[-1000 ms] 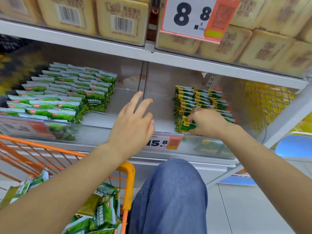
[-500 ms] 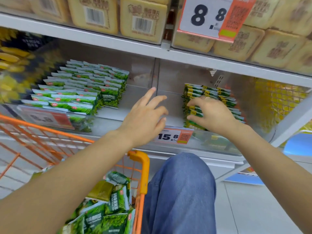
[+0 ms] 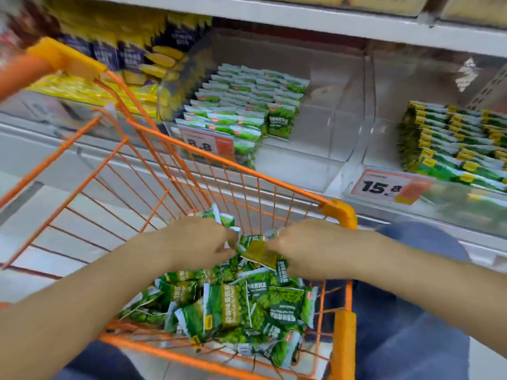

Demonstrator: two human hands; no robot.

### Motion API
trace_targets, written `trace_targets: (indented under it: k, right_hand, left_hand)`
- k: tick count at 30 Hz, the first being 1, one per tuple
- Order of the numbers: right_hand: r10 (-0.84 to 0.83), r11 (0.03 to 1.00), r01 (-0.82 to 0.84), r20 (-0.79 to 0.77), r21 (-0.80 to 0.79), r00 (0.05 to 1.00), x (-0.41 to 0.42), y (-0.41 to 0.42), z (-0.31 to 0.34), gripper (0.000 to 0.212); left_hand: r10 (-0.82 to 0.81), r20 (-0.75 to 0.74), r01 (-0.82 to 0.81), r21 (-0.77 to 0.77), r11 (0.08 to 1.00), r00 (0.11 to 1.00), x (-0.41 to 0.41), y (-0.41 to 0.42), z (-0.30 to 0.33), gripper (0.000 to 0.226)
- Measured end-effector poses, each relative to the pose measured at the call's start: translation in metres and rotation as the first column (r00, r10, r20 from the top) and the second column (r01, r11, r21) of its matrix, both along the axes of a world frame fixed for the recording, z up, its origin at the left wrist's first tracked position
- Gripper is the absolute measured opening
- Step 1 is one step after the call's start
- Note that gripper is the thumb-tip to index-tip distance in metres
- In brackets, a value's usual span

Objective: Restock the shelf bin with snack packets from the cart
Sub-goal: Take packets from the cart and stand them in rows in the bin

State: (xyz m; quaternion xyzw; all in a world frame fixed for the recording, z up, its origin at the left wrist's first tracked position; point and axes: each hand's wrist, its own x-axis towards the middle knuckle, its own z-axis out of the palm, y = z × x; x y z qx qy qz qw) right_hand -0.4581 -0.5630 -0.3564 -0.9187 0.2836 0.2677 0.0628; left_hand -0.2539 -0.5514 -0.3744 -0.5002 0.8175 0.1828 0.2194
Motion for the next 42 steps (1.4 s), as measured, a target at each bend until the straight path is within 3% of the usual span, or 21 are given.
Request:
trace_targets:
  k: [4, 6, 8, 11, 14, 17, 19, 21, 24, 26, 29, 31, 35, 37, 38, 40, 42]
  right_hand:
    - [0.183, 0.976, -0.132, -0.325, 0.175, 0.928, 0.021, 0.014, -0.033, 0.029]
    - [0.226, 0.965, -0.154, -0.373, 0.212, 0.9, 0.023, 0.017, -0.037, 0.044]
    - [0.231, 0.964, -0.157, -0.373, 0.216, 0.899, 0.021, 0.02, -0.042, 0.058]
    - [0.185, 0.97, -0.127, -0.286, 0.208, 0.94, 0.022, 0.021, -0.047, 0.058]
    - [0.086, 0.983, -0.059, -0.155, 0.173, 0.984, 0.025, 0.015, -0.04, 0.049]
    - [0.084, 0.994, -0.079, -0.074, 0.069, 0.994, 0.026, 0.014, -0.035, 0.04]
    - [0.032, 0.999, -0.033, 0.033, 0.031, 0.999, 0.026, 0.014, -0.033, 0.045]
    - [-0.092, 0.994, 0.08, 0.178, 0.073, 0.98, 0.026, 0.012, -0.029, 0.055]
    - [-0.34, 0.923, 0.255, 0.301, 0.288, 0.891, 0.032, 0.008, -0.016, 0.058]
    - [-0.487, 0.846, 0.315, 0.381, 0.431, 0.786, 0.035, 0.006, -0.01, 0.049]
    - [-0.793, 0.584, 0.337, 0.43, 0.738, 0.432, 0.032, 0.001, -0.003, 0.019]
    - [-0.883, 0.465, 0.289, 0.418, 0.837, 0.213, 0.022, -0.002, 0.005, 0.018]
    - [-0.911, 0.39, 0.182, 0.407, 0.903, -0.062, -0.006, -0.009, 0.021, 0.029]
    - [-0.889, 0.43, 0.18, 0.45, 0.885, -0.088, -0.021, -0.013, 0.027, 0.028]
    - [-0.848, 0.502, 0.219, 0.527, 0.836, -0.066, -0.03, -0.014, 0.03, 0.029]
    - [-0.755, 0.626, 0.297, 0.656, 0.721, 0.001, -0.051, -0.019, 0.043, 0.041]
    - [-0.697, 0.689, 0.343, 0.713, 0.638, 0.074, -0.075, -0.021, 0.058, 0.049]
  left_hand:
    - [0.113, -0.009, -0.113, 0.05, 0.992, 0.994, 0.015, -0.011, -0.013, 0.045]
    - [0.115, -0.029, -0.114, 0.033, 0.993, 0.993, 0.016, -0.013, -0.012, 0.042]
    - [0.091, -0.053, -0.085, 0.114, 0.99, 0.994, 0.014, -0.011, -0.014, 0.037]
    - [-0.044, -0.018, 0.047, 0.232, 0.972, 0.999, 0.008, -0.001, -0.024, 0.04]
    - [-0.221, 0.101, 0.196, 0.216, 0.957, 0.97, -0.004, 0.012, -0.03, 0.056]
    - [-0.335, 0.146, 0.298, 0.228, 0.927, 0.931, -0.016, 0.02, -0.032, 0.051]
    - [-0.282, 0.04, 0.262, 0.269, 0.927, 0.959, -0.016, 0.017, -0.03, 0.044]
    - [-0.052, -0.149, 0.103, 0.357, 0.928, 0.987, -0.012, 0.007, -0.02, 0.031]
    - [0.226, -0.373, -0.071, 0.385, 0.92, 0.9, 0.005, -0.007, 0.003, 0.017]
    - [0.35, -0.491, -0.163, 0.384, 0.909, 0.798, 0.014, -0.012, 0.017, 0.021]
    - [0.488, -0.679, -0.319, 0.369, 0.873, 0.548, 0.017, -0.015, 0.034, 0.02]
    - [0.537, -0.735, -0.394, 0.387, 0.833, 0.414, 0.015, -0.014, 0.049, 0.034]
    - [0.579, -0.723, -0.27, 0.512, 0.816, 0.377, -0.002, -0.013, 0.07, 0.025]
    - [0.52, -0.771, -0.323, 0.419, 0.849, 0.367, -0.018, -0.019, 0.074, 0.019]
    - [0.477, -0.791, -0.353, 0.351, 0.867, 0.383, -0.028, -0.022, 0.076, 0.016]
    - [0.352, -0.801, -0.357, 0.187, 0.915, 0.484, -0.051, -0.032, 0.081, 0.019]
    - [0.201, -0.749, -0.307, -0.003, 0.952, 0.631, -0.08, -0.041, 0.086, 0.022]
